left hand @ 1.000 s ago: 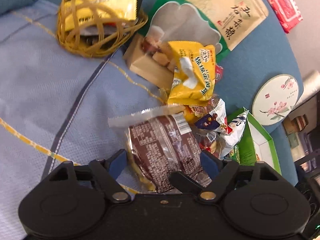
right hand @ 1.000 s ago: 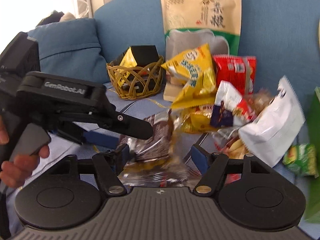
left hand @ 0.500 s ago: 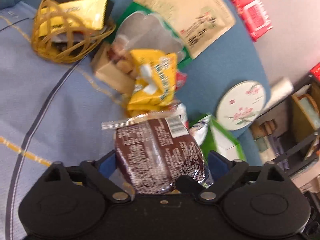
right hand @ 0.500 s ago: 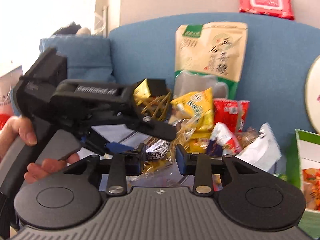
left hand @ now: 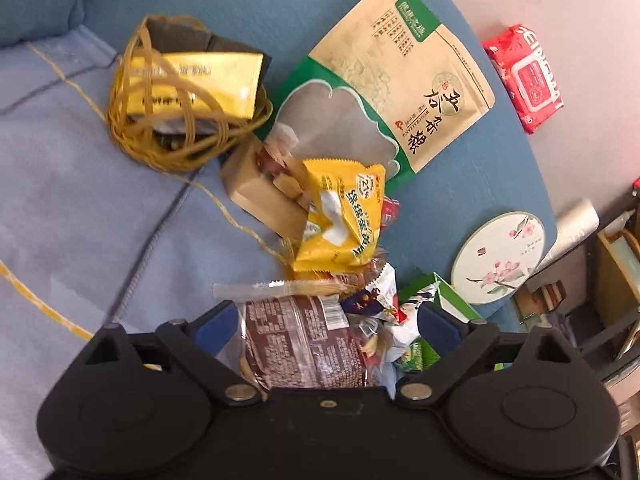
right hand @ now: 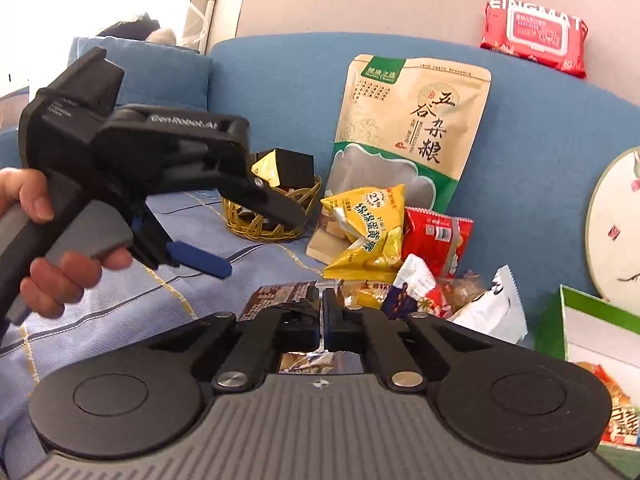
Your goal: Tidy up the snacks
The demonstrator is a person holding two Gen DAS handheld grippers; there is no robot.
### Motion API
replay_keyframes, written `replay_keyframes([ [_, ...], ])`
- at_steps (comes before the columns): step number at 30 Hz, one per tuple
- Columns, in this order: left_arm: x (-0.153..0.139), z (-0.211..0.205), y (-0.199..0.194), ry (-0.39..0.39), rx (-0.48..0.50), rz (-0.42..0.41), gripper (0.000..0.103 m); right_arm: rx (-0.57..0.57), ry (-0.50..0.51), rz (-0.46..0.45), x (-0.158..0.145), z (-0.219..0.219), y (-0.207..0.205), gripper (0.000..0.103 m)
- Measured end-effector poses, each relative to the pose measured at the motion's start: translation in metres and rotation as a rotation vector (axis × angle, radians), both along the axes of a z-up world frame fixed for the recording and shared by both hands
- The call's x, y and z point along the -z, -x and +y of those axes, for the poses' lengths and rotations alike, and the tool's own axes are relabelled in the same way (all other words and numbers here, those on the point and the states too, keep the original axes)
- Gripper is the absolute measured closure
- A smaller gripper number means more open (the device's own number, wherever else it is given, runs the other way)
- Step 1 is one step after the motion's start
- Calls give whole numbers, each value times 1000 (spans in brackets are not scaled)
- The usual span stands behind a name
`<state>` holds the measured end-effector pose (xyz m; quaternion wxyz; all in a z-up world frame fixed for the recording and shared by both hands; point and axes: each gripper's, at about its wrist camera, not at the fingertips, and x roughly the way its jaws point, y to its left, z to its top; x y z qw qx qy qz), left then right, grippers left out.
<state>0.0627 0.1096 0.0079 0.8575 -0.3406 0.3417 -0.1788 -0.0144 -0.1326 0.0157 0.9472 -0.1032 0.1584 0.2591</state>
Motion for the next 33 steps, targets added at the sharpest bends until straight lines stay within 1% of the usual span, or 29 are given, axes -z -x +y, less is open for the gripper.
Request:
replay_keyframes([
  [1, -2, -1, 0, -16, 11, -2, 0, -5, 0, 2, 1, 1, 0, 102],
  [3, -5, -5, 1, -67, 20, 1, 0, -9, 2, 14, 3, 3, 0, 95],
  [5, -2, -10, 0, -111, 37, 8, 0, -6, -12, 47, 9, 3, -4, 49],
  [6, 2, -12, -2, -118, 47, 24, 0, 1, -22, 68, 12, 2, -6, 34],
  [7, 7, -14, -4, -116, 57, 47, 4, 8, -32, 93, 15, 1, -9, 7],
  [8, 12, -16, -6, -112, 61, 73, 7, 18, -47, 112, 18, 0, -12, 0],
  [10, 21, -18, -8, -97, 63, 104, 10, 22, -77, 160, 25, 0, -21, 0],
  [12, 24, -22, -9, -78, 71, 106, 11, 8, -102, 213, 32, 1, -32, 0],
  [14, 26, -26, -10, -67, 83, 88, 11, -12, -112, 239, 40, 6, -39, 0],
  [15, 25, -29, -9, -67, 81, 83, 11, -13, -104, 231, 41, 9, -39, 0],
  [16, 25, -30, -9, -68, 82, 76, 11, -17, -91, 221, 41, 11, -37, 9],
  [17, 25, -31, -8, -64, 89, 68, 11, -22, -88, 212, 38, 12, -34, 13],
  [18, 24, -31, -8, -46, 103, 61, 11, -22, -87, 200, 34, 12, -31, 14],
  [19, 22, -31, -6, -18, 121, 50, 11, -22, -67, 170, 29, 13, -26, 19],
  [20, 19, -31, -5, 7, 141, 38, 11, -18, -23, 121, 24, 15, -20, 21],
  [22, 13, -33, -2, 17, 151, 18, 11, 13, 121, -3, 14, 24, -4, 21],
  [24, 6, -30, 0, -9, 126, -9, 10, 52, 302, -170, 12, 35, 15, 22],
  [25, 4, -26, 1, -13, 106, -20, 7, 55, 395, -251, 14, 42, 23, 21],
  [26, 2, -21, 2, -9, 80, -23, 2, 45, 475, -320, 19, 47, 32, 21],
  [27, 2, -16, 2, 0, 53, -18, 2, 22, 542, -365, 25, 53, 38, 20],
  [28, 2, -11, 1, 7, 35, -11, 2, -6, 594, -388, 33, 59, 43, 17],
  [30, -1, -3, -1, 7, 21, 0, 2, -81, 635, -402, 50, 69, 50, 16],
  [31, -3, 1, -1, -8, 9, 0, 2, -126, 642, -383, 57, 73, 53, 12],
  [32, -7, 3, 0, -39, 3, -8, 2, -152, 637, -379, 61, 76, 58, 5],
  [33, -10, 3, 0, -77, 3, -17, 2, -174, 625, -378, 64, 78, 62, 5],
])
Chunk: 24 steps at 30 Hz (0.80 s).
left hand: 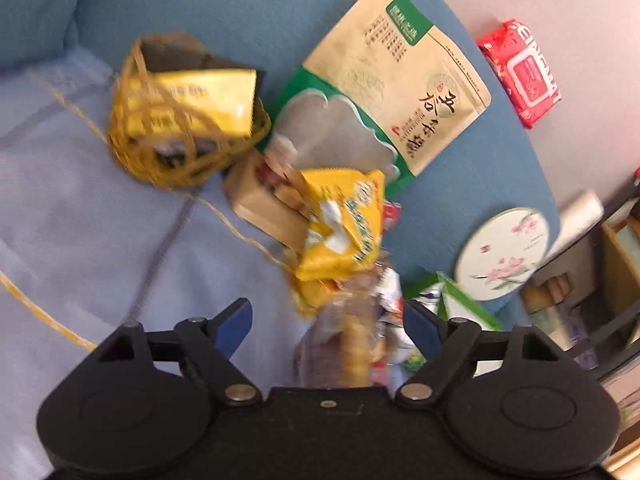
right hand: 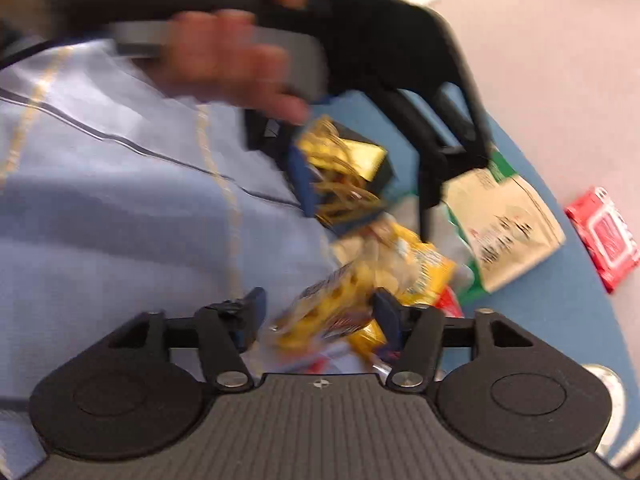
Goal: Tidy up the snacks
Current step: 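Grasp the Danco Galette bag with the left tool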
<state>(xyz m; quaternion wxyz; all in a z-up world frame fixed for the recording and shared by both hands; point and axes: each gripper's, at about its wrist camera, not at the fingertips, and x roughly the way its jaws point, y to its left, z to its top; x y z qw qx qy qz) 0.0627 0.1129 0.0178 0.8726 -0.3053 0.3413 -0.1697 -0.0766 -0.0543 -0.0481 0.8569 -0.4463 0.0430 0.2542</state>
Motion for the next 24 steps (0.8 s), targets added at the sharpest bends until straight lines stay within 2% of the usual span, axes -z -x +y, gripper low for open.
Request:
replay_keyframes([
  [4, -2, -5, -2, -64, 67, 23, 2, -37, -101, 137, -5, -1, -3, 5],
  [7, -1, -14, -3, -192, 81, 46, 2, -4, -206, 232, -12, -10, -16, 5],
  [9, 3, -15, -4, -244, 65, 56, 2, 30, -294, 326, -17, -18, -35, 5],
  [11, 10, -14, -8, -266, 55, 81, 1, 55, -382, 426, -20, -26, -49, 6],
  [13, 19, -11, -14, -256, 63, 129, 3, 69, -473, 519, -22, -34, -55, 6],
  [15, 28, -9, -17, -228, 74, 171, 18, 69, -550, 602, -23, -40, -61, 6],
  [16, 32, -10, -17, -210, 95, 185, 44, 68, -577, 632, -24, -42, -64, 6],
  [17, 34, -12, -17, -194, 129, 191, 53, 68, -595, 653, -23, -43, -66, 3],
  [18, 33, -16, -15, -202, 153, 181, 54, 81, -605, 660, -22, -43, -66, 0],
  [19, 31, -22, -12, -226, 175, 168, 59, 106, -602, 642, -24, -43, -63, 0],
  [21, 29, -29, -10, -260, 185, 145, 59, 126, -602, 632, -22, -45, -64, 0],
  [24, 34, -29, -10, -254, 161, 155, 54, 167, -616, 646, -19, -48, -71, 0],
])
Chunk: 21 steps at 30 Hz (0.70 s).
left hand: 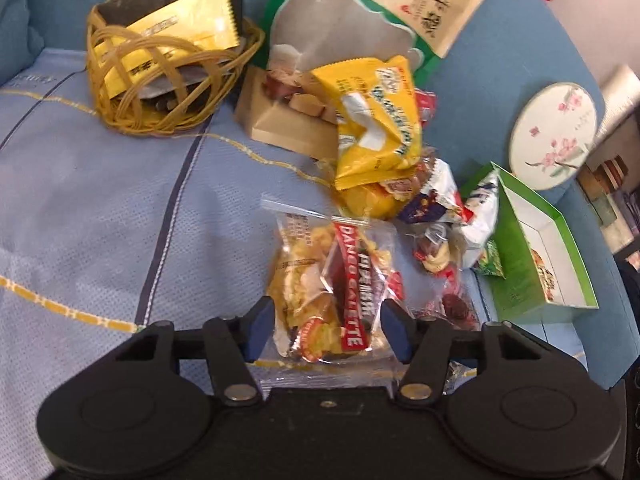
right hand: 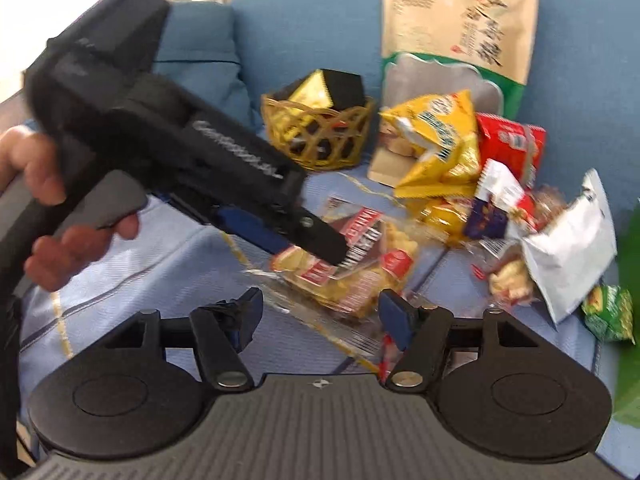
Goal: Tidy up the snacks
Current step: 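Grasp the Danco Galette bag with the left tool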
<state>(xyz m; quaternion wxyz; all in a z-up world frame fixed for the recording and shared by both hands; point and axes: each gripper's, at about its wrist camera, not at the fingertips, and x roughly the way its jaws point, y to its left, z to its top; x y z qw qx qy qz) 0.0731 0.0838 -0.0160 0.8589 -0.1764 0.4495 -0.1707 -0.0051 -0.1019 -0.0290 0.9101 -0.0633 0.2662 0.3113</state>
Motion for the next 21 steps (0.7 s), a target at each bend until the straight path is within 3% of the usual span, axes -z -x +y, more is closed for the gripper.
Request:
replay_keyframes([
  [5, 7, 8, -3, 59, -49, 22, 50, 18, 7, 7, 5, -1, -5, 1],
  [9, 9, 5, -2, 58, -52, 2, 48, 24, 22, -10, 7, -1, -7, 0],
  [11, 9, 1, -2, 35, -35, -13, 56, 25, 25, -13, 8, -1, -8, 0],
  [13, 9, -5, 0, 3, -14, -30, 71, 22, 39, -19, 8, 1, -9, 0],
  [15, 9, -7, 2, 18, -15, -33, 71, 27, 53, -26, 9, 2, -9, 5],
  [16, 7, -8, 4, 12, -16, -40, 72, 33, 46, -26, 7, 0, -8, 12],
  [17, 5, -9, 5, 6, -12, -51, 75, 44, 25, -21, 5, -4, -7, 28],
  [18, 3, -10, 6, 10, -9, -58, 79, 56, -1, -10, 2, -10, -8, 33],
  [21, -3, -11, 11, 54, -12, -73, 87, 63, -17, -26, -9, -20, -6, 38],
])
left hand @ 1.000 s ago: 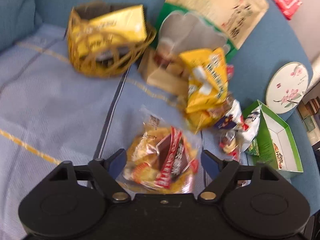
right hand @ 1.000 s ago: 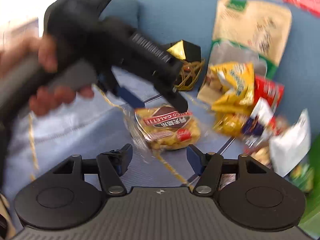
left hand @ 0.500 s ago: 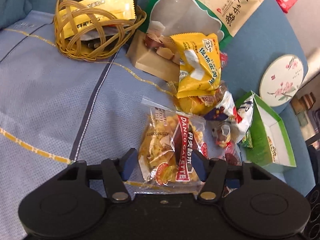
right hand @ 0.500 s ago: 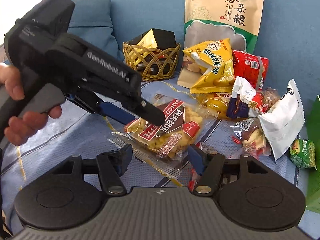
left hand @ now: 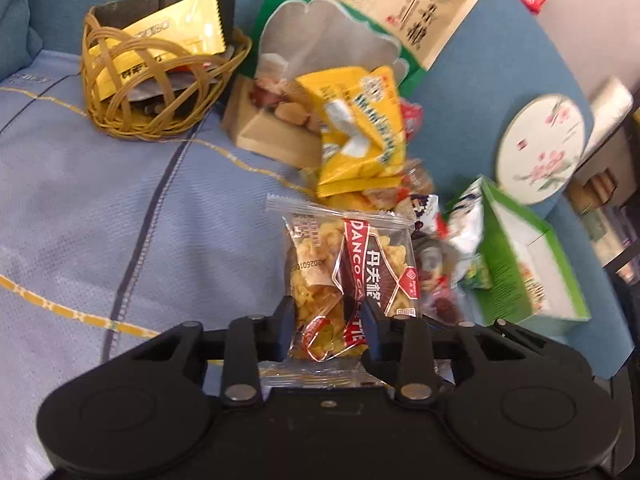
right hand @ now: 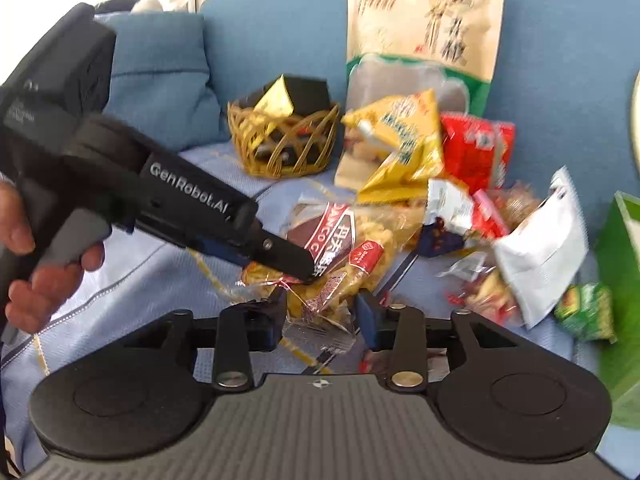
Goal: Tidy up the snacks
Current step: 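Grasp the Danco Galette bag with the left tool, then carry the Danco Galette bag into the green box and release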
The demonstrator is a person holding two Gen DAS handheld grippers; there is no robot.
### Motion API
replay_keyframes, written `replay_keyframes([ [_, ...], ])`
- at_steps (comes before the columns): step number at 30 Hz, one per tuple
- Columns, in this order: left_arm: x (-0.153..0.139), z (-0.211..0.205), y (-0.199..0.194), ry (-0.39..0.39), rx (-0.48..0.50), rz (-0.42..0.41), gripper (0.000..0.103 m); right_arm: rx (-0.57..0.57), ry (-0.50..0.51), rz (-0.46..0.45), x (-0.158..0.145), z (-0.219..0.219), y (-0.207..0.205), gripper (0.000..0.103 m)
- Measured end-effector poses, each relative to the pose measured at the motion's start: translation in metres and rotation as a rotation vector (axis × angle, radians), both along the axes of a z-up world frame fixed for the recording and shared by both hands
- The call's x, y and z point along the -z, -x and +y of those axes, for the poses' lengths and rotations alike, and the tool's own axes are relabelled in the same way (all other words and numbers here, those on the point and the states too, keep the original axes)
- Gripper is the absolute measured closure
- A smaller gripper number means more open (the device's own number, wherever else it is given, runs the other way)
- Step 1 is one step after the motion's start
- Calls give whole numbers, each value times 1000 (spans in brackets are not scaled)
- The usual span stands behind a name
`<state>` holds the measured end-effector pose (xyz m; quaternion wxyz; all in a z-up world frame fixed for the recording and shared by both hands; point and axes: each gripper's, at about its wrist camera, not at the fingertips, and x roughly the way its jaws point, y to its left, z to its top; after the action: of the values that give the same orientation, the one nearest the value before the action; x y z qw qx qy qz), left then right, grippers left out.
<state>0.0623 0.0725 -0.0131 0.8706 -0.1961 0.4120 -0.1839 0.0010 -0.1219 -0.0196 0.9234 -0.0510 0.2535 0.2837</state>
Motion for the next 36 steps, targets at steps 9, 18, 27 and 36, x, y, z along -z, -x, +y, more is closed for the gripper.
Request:
replay_keyframes([
  [9, -60, -43, 10, 1, 30, -144, 88, 64, -25, -124, -45, -35, 17, 39],
  [18, -85, -148, -20, 41, 202, -189, 88, 332, -96, -211, -68, -121, 38, 39],
  [27, -71, -244, -57, 74, 330, -165, 91, 561, -183, -153, -60, -203, 21, 39],
  [36, -39, -313, -78, 5, 363, -135, 83, 717, -182, -90, -33, -245, 4, 40],
])
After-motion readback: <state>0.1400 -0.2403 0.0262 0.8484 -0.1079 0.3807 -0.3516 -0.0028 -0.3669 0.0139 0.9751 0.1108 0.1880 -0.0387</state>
